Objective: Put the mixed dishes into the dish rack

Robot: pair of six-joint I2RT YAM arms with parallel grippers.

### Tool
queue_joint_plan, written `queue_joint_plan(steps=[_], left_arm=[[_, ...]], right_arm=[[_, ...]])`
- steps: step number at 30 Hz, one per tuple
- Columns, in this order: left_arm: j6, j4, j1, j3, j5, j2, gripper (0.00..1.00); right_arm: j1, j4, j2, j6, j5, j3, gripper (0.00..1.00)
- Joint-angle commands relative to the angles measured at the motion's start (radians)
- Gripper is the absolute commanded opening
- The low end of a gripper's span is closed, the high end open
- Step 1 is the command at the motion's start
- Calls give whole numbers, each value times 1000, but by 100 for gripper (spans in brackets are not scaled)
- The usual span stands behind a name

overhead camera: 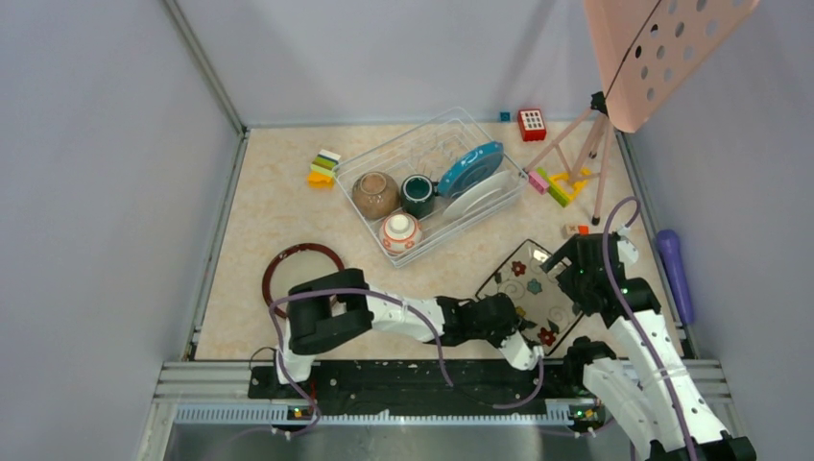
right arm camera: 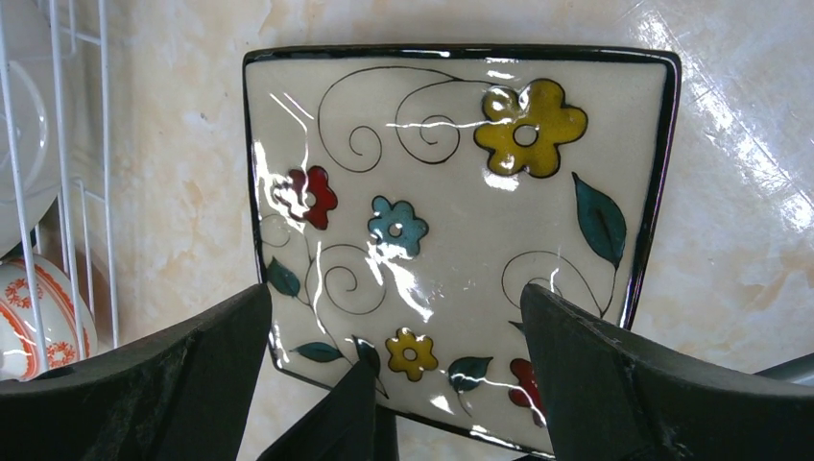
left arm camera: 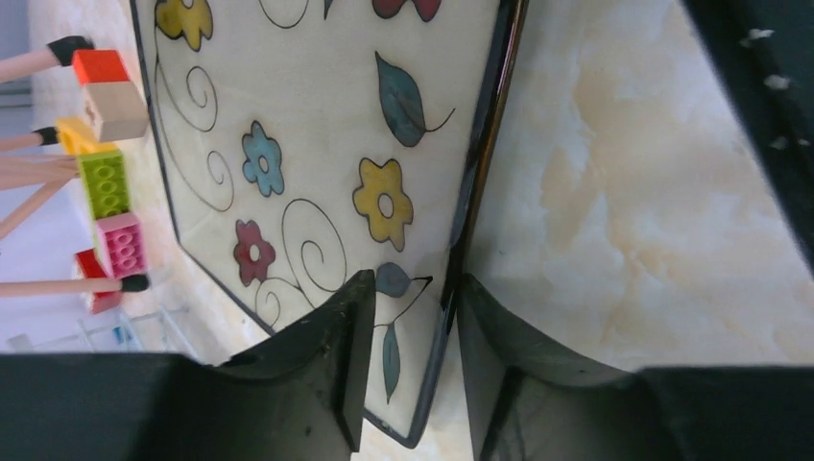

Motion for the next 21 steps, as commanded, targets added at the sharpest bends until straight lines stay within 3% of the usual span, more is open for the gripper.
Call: queue_joint_plan(steps=[1,4,5,12,16,21], left_arm=[[28,1,-17,10,-135,76,38],[23,42,-24,0,-177,102,15],[17,57,-26,-8,-185,104,1],[-117,87,-5,-70,-170,-11,0],[-238,11,35,-80,-96,-103,0],[-352,29,94,-150,13,-196,0]], right_arm=[[-14,19,-10,7,-6,53,99],[-15,18,-17,12,-5,54,99],[-14,17,-21,13,-4,55,99],[-14,13,-34,-5,-10,57,99],[-14,14,-34,-25,-23,57,99],[-15,-2,-30,-40,12,76,99]])
